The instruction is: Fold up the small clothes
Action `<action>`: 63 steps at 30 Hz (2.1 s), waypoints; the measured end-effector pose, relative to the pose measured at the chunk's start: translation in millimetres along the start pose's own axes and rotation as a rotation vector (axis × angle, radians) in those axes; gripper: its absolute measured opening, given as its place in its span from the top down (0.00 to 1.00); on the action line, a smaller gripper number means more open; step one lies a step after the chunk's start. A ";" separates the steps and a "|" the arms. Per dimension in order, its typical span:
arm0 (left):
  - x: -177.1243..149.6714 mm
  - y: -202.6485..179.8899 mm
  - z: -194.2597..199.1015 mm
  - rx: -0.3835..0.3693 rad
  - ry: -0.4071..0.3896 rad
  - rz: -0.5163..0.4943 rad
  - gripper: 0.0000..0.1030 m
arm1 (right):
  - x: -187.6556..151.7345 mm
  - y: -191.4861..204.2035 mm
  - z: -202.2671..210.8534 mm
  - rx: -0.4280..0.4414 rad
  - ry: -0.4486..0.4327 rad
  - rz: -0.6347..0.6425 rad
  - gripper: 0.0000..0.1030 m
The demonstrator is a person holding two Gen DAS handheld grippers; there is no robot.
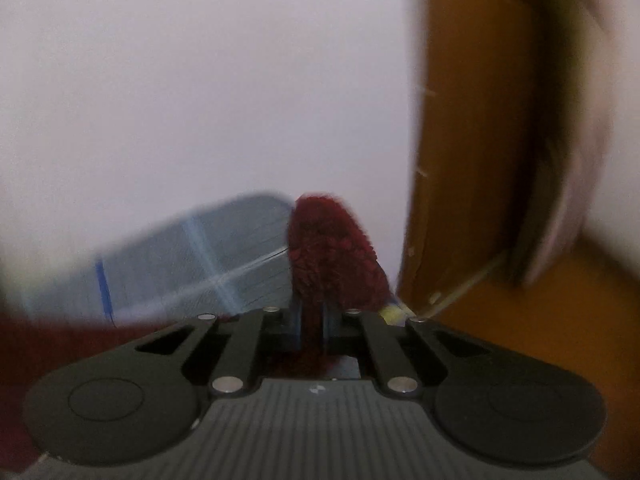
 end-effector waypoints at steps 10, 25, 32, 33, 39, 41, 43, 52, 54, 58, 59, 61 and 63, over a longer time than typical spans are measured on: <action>4.2 -6.4 7.4 -0.053 0.067 -0.012 0.04 | -61.2 -121.3 49.1 0.216 0.085 -0.470 0.55; -1.0 18.7 42.0 -0.127 0.337 -0.169 0.04 | -230.9 26.5 240.0 0.796 0.516 0.170 0.40; -20.4 -25.2 27.5 -0.293 0.392 -0.335 0.17 | -249.7 58.9 251.8 0.815 0.565 0.218 0.71; -23.0 -31.3 27.4 -0.298 0.395 -0.366 0.50 | -254.5 63.4 252.4 0.818 0.592 0.221 0.77; -13.6 -19.3 42.5 -0.314 0.374 -0.193 0.85 | -260.8 58.2 245.4 0.829 0.620 0.060 0.88; -7.3 -21.7 62.0 -0.341 0.349 -0.178 0.85 | -252.7 49.7 256.3 0.865 0.633 -0.019 0.88; -4.2 -28.0 86.3 -0.357 0.327 -0.187 0.85 | -245.0 45.3 276.4 0.907 0.627 -0.050 0.88; -44.5 -17.3 141.9 -0.330 0.345 -0.242 0.84 | -251.8 0.4 347.9 0.937 0.640 -0.064 0.88; -52.9 -7.6 142.8 -0.339 0.310 -0.219 0.83 | -268.2 -12.8 346.2 0.907 0.674 -0.081 0.88; -44.2 11.9 147.4 -0.321 0.257 -0.109 0.81 | -291.2 -23.0 334.1 0.878 0.714 -0.088 0.87; -34.8 18.3 155.4 -0.323 0.215 -0.076 0.81 | -293.2 -25.1 332.7 0.867 0.718 -0.096 0.83; -11.5 28.3 171.1 -0.315 0.136 -0.040 0.71 | -290.5 -29.9 337.0 0.869 0.692 -0.074 0.79; 17.6 38.7 175.7 -0.278 0.079 -0.011 0.35 | -278.7 -37.8 346.5 0.894 0.641 -0.070 0.70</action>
Point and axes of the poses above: each gripper's, at about its wrist camera, not at the fingertips, and z roughly against the way its jaws point, y to its left, x to its top, the point moved 5 cm from there along -z, roughly the way its jaws point, and after that the axes turned 5 degrees about -x, right-handed, at the moved point
